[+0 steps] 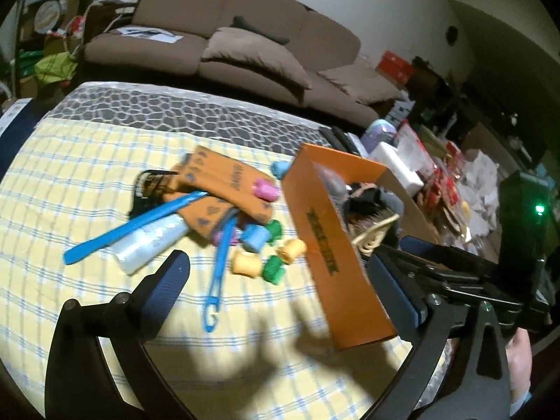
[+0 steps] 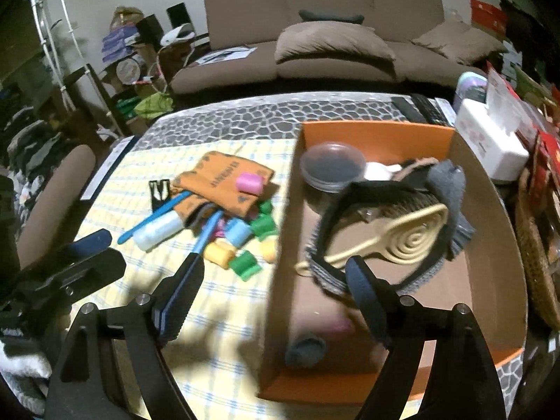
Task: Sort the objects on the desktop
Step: 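Move both tools back from the box toward the table items, then grasp the blue hook tool's handle with the right tool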
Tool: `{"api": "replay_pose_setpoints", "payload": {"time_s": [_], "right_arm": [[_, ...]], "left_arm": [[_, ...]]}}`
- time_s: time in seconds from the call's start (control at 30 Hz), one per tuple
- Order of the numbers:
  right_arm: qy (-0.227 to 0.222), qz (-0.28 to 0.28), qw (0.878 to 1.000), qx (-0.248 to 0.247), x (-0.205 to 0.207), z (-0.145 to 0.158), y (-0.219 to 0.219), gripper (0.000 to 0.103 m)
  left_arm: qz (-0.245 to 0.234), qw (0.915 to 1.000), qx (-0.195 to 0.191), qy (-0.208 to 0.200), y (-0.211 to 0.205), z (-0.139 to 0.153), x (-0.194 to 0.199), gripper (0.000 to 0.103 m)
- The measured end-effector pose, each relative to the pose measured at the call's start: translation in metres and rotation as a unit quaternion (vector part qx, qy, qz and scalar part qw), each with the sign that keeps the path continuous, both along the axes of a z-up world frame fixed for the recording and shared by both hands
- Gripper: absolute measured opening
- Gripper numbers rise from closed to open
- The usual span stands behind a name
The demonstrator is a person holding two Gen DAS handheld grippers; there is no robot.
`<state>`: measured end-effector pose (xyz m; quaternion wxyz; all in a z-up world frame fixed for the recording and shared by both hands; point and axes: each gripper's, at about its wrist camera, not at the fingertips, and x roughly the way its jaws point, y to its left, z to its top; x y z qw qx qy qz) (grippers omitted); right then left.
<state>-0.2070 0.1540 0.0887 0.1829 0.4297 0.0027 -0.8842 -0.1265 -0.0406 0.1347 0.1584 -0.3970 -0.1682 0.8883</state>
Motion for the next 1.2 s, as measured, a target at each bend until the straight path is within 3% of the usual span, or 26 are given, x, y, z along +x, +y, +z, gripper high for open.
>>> {"api": "replay_pose_setpoints", "payload": {"time_s": [0.53,0.7,0.87,1.1,1.2], "right_arm": [[-0.016,0.053,0.998,0.005,-0.014,-0.025,-0.072,0.080],[-0.042,0.065,0.997,0.013,-0.023,-0.047,-0.092,0.061],[-0.082,0.069,0.994,-0.021,-0.031,-0.070,-0.108,0.056],[-0.123,0.051,0.990,-0.045,-0.039,-0.091,-0.118,0.053],[-0.127,0.044,0.990,-0.049,-0.041,-0.096,-0.120,0.053]], "left_arm": [[0.039,0.9984,-0.017,-0.036,-0.060,-0.027,-0.010,0.101],[0.049,0.9978,-0.013,-0.042,-0.074,-0.032,-0.012,0.100],[0.060,0.9970,-0.007,-0.047,-0.086,-0.035,-0.015,0.098],[0.073,0.9946,-0.065,-0.036,-0.095,-0.046,-0.027,0.096],[0.067,0.9948,-0.068,-0.035,-0.097,-0.050,-0.030,0.096]]}}
